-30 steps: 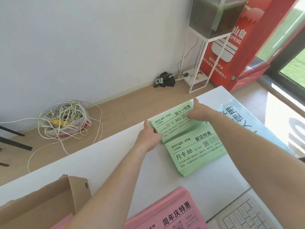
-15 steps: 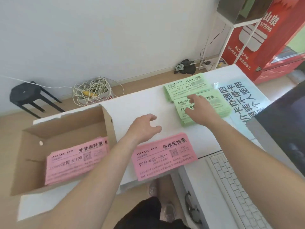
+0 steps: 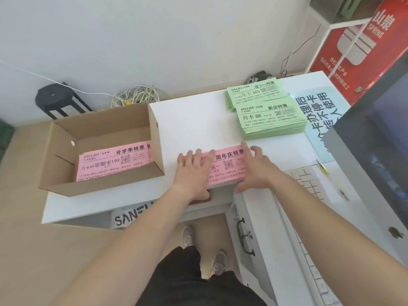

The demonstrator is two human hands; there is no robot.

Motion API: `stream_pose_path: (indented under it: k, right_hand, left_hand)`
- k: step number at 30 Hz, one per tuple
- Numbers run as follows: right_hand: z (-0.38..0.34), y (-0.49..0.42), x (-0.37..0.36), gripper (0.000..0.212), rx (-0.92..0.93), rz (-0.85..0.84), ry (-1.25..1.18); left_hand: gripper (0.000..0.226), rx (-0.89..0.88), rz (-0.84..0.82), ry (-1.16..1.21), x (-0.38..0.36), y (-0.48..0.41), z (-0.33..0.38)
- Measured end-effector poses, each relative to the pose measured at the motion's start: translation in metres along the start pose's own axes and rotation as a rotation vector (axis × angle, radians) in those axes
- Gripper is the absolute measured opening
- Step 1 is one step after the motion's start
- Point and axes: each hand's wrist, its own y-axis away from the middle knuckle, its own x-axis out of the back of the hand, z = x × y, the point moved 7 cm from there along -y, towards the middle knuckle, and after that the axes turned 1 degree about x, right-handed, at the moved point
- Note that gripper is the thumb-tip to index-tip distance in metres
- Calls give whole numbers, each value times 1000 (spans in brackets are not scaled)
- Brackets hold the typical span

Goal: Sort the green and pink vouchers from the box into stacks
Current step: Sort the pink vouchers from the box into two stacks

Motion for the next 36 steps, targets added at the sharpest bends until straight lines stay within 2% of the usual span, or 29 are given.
stream_pose_path:
  k: [3,7,12,20,30,36]
  right_hand:
    - [-18,-6,5,142,124,154,375]
    - [-39,-20,1,129,252,196,614]
    - [-40,-35,-8,125,254,139,594]
    - [-63,-65,2,118,291,156,658]
    - [-89,-141,44,127,265,122,649]
    - [-100,-197,80,123,239,140,623]
  left_hand:
    - [119,13,68,-50,-4,-2,-4]
    - [110,6,95,-52,-6,-3,-4]
    - [107,1,117,-79,-6,-6,-6]
    - [104,62,111,-106,-2,-27,-30]
    - [105,97,59,-128,23,-107,-75]
    - [112,55,55,-73,41,-168,-109]
